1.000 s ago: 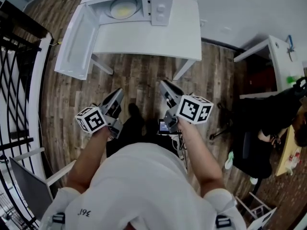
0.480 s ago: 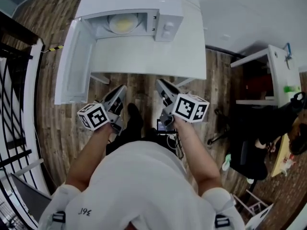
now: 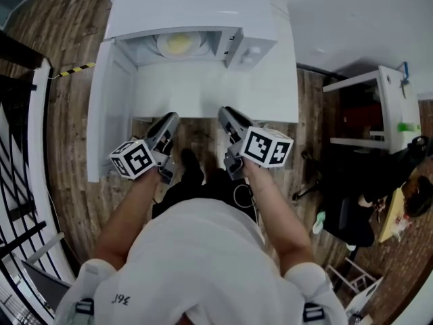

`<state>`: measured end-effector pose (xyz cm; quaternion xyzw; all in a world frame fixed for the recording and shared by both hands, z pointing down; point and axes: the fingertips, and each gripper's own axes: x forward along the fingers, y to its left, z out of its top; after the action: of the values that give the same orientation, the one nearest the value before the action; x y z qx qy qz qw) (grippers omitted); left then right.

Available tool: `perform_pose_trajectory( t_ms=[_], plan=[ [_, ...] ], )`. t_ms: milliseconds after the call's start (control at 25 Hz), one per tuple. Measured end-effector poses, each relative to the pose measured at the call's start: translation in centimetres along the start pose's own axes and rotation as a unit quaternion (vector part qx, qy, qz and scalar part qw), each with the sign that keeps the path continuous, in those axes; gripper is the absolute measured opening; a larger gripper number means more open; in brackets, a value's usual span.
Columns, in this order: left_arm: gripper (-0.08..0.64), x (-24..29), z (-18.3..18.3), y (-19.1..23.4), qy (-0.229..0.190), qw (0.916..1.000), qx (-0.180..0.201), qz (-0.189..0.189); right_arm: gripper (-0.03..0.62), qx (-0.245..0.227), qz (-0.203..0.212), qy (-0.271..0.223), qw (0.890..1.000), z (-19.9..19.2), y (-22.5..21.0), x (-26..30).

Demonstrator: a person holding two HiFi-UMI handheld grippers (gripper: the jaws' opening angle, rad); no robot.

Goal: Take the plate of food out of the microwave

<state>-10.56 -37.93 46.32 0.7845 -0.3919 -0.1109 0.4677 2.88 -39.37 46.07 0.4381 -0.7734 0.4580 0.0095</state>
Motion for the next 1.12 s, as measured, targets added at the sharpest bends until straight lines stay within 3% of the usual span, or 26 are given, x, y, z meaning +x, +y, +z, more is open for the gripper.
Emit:
perform_pose_trajectory(
  t_ms=[360,720,1120],
  plan=[
    [0.038,3.4,1.9,3.1,-0.013,0.9994,-0.022,0.024,0.057,-0.004,-0.019,0.016,1.0,1.8,-1.8,5.8],
    [0.038,6.2,4.4,4.5,-0.013,0.9995,-0.026,0.016,0.057,-0.009,-0.031,0.029,0.999,3.9,-3.2,11.4],
    [0.038,8.7,6.7,7.5,-0.013,0.9988,-0.023,0.041,0.057,-0.003,-0.06,0.027,0.998,6.2,-5.2,17.4]
  ],
)
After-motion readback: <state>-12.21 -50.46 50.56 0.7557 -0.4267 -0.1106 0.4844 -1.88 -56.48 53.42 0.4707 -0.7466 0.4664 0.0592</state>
